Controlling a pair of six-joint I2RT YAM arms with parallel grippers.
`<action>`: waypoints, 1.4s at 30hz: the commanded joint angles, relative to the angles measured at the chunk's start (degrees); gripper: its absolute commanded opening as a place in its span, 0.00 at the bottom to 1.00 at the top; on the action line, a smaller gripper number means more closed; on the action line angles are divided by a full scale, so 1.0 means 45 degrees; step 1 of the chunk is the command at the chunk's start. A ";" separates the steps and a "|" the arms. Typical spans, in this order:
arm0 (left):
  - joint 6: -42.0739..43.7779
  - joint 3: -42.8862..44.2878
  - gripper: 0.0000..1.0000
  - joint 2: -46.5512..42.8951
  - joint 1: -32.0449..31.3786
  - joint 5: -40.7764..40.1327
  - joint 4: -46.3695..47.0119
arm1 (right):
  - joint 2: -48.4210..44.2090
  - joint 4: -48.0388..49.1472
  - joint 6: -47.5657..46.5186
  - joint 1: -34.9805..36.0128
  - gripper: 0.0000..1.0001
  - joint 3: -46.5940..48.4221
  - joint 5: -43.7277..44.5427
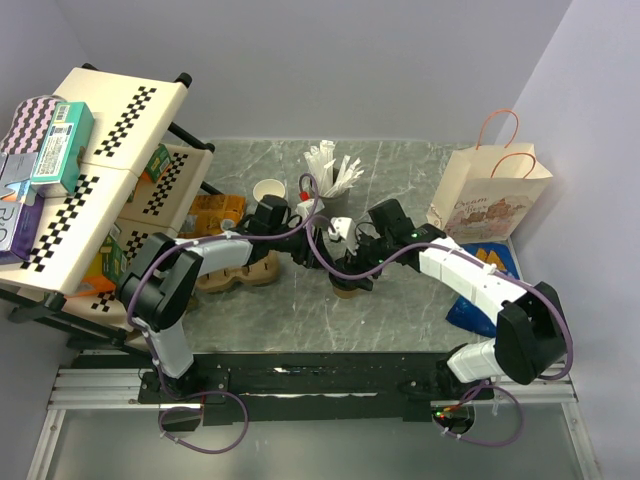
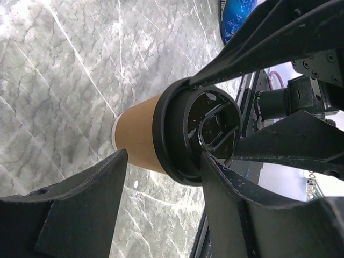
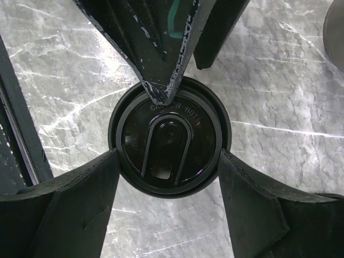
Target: Pack the takeout coffee
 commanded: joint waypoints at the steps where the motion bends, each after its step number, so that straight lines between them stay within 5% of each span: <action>1: 0.0303 0.0205 0.62 0.0444 -0.0065 -0.0571 -0.0224 | 0.0715 -0.0122 0.0170 -0.0058 0.75 -0.0390 -0.0544; 33: 0.0810 -0.0832 0.59 0.1186 -0.0241 -0.2836 -0.0789 | 0.1282 0.1558 0.0619 -0.0253 0.77 -0.2735 -0.0973; 42: 0.1104 -0.0343 0.58 0.1186 -0.0319 -0.2856 -0.1043 | 0.0014 0.0094 0.1030 -0.1072 0.92 -0.1117 -0.2533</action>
